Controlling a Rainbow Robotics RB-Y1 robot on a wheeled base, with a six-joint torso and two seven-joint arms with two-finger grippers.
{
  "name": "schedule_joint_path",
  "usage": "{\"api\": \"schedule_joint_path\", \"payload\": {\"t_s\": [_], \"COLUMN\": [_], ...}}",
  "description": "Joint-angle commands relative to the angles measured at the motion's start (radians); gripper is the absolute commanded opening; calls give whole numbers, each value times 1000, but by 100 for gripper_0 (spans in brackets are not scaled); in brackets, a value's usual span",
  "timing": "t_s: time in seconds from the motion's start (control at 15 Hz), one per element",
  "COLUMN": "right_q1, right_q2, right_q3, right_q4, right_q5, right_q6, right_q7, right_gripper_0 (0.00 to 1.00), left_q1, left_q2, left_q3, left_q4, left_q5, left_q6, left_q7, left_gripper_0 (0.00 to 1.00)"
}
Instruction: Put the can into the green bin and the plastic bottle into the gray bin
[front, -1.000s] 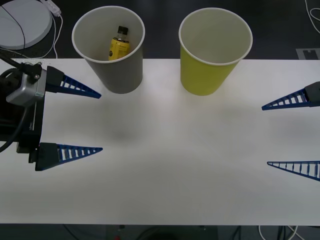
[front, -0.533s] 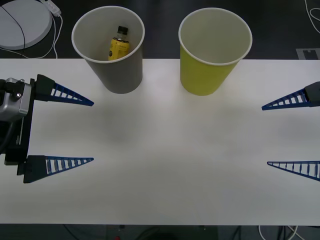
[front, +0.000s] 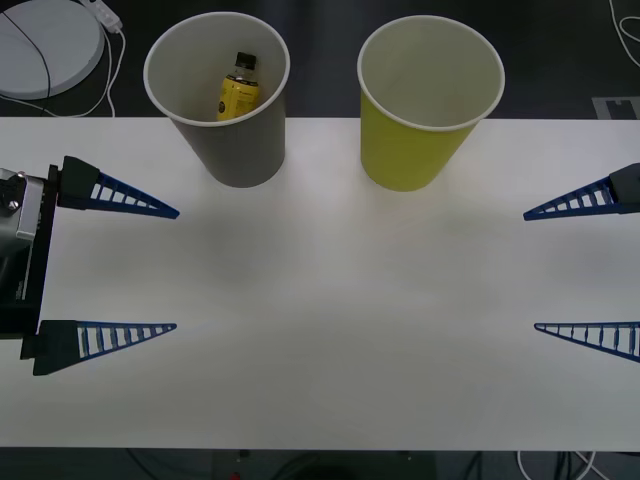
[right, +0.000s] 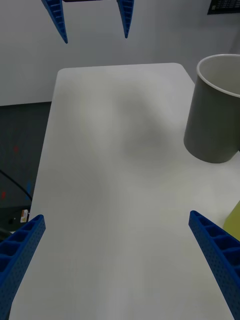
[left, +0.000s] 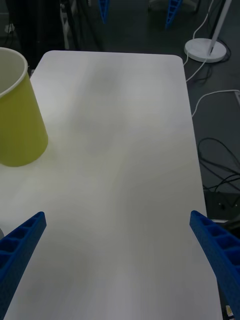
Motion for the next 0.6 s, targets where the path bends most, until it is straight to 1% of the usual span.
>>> {"api": "schedule_joint_path", "payload": {"t_s": [0.07,0.6], "right_q1": [0,0], "right_q2": [0,0], "right_q3": [0,0], "right_q4": [0,0], "right_q5": [0,0], "right_q6": [0,0], "right_q7": [0,0], "right_gripper_0": [100,100], "left_q1": [1,3], "left_q2": [2,12], "left_q3": [0,0], "left_q4": [6,6], "left_q5": [16,21], "left_q6": [0,0], "left_q7": [-6,1], "left_gripper_0": [100,100]}}
